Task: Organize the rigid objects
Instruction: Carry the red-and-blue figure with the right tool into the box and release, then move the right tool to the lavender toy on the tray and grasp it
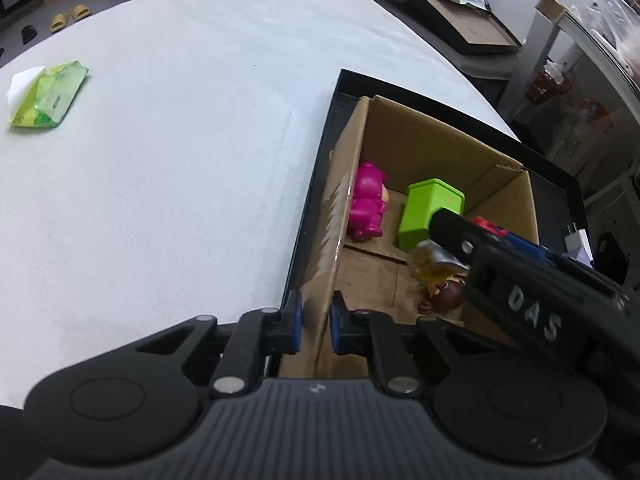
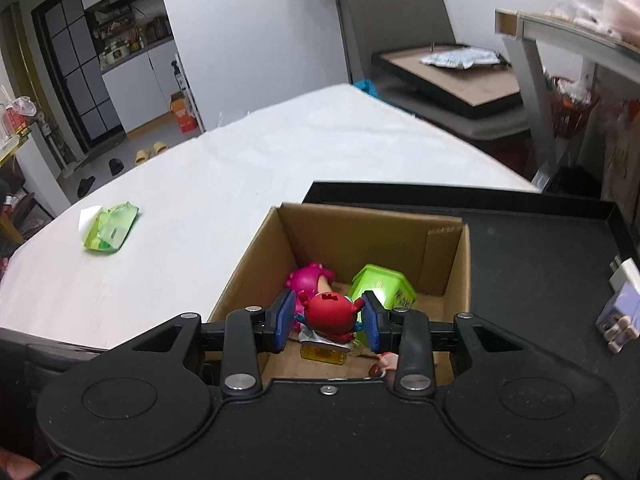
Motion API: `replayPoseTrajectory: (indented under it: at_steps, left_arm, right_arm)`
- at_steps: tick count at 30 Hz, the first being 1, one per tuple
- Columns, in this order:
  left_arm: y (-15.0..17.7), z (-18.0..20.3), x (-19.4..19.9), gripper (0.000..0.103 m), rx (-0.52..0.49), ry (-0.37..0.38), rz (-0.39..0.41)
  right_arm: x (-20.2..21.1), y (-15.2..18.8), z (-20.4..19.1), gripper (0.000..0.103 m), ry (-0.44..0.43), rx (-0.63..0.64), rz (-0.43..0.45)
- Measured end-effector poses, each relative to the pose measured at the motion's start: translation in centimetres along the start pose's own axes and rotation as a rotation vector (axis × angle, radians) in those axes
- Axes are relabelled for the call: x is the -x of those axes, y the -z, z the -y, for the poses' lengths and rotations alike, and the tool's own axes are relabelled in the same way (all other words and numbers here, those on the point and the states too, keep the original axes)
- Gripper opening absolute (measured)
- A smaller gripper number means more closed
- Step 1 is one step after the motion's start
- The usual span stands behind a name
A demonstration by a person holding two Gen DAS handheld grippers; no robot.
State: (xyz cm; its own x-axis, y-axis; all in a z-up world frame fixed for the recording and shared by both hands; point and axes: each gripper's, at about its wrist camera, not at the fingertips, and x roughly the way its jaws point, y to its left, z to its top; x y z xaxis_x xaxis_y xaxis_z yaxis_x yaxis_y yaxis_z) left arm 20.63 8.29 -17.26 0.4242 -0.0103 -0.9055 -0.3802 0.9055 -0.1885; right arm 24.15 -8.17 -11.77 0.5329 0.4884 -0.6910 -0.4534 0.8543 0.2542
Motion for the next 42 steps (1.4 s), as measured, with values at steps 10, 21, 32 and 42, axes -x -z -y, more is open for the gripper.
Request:
replayPoseTrajectory:
  at_steps: [10, 21, 32, 42]
  left_arm:
    - [0.1, -0.5, -0.2, 0.013, 0.010, 0.022, -0.004]
    - [-0.2, -0.3, -0.2, 0.013, 0.007, 0.005, -0.013]
    - [-0.3, 0.8, 0.1, 0.016, -0.019, -0.068, -0.009]
    - [-0.6, 2.1, 0.1, 0.018, -0.033, -0.152, -0.005]
  right_arm:
    - [-2.2, -0.7, 2.0, 0.036, -0.116, -0.210, -0.124]
    - [-2.6, -1.0, 2.5, 0.050, -0.235, -0.309, -0.168]
    - [-0.5, -1.7, 3.0, 0.064, -0.181, -0.268, -0.107]
    - [1.4, -2.3, 4.8, 0.073, -0.125, -0.251, -0.032]
